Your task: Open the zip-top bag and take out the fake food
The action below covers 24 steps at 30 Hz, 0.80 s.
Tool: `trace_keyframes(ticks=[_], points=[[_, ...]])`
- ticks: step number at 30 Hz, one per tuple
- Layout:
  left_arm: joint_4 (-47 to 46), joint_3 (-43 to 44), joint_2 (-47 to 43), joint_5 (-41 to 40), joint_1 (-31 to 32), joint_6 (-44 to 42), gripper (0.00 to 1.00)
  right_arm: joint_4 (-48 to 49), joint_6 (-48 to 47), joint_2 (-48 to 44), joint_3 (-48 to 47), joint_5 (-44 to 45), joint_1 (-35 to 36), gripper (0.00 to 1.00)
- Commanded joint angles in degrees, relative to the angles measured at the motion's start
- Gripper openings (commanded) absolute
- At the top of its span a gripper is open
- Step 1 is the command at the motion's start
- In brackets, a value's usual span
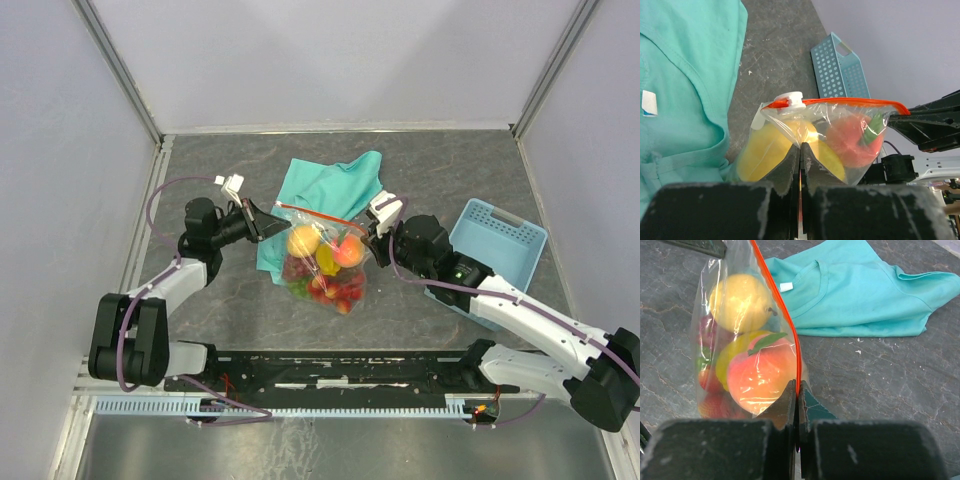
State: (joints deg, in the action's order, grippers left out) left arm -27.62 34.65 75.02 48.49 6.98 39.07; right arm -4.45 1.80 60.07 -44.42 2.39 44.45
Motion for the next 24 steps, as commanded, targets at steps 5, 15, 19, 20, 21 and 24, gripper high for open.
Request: trace_keyframes(ticks=[5, 15, 19, 20, 21, 24], points=[[15.15, 3.68, -16.47, -11.50, 3.32, -13.32, 0.03, -5.87, 0.40, 5.91, -11.42, 3.22, -1.67, 0.14], [22.96, 0.35, -25.97, -15.36, 6.37, -23.53, 0.03, -9.01, 2.84, 10.89, -22.79, -11.64, -3.59, 0.75], [20.90, -1.29, -27.56, -15.63, 6.42, -25.27, 0.03, -7.50, 0.88, 17.94, -31.40, -35.36, -2.24, 0.88], [20.78, -1.53, -27.74, -15.50, 6.43, -25.93, 0.03, -8.59, -1.39, 19.89, -35.04, -37.01, -1.20, 0.88], [20.87, -1.73, -28.08, -15.28, 6.38, -26.86, 0.03, -9.77, -4.84, 21.87, -37.51, -37.98, -0.25, 0.90], [20.43, -3.08, -29.54, -14.54, 6.40, -30.20, 0.03, -11.17, -14.92, 26.95, -42.05, -43.34, 0.89, 0.93]])
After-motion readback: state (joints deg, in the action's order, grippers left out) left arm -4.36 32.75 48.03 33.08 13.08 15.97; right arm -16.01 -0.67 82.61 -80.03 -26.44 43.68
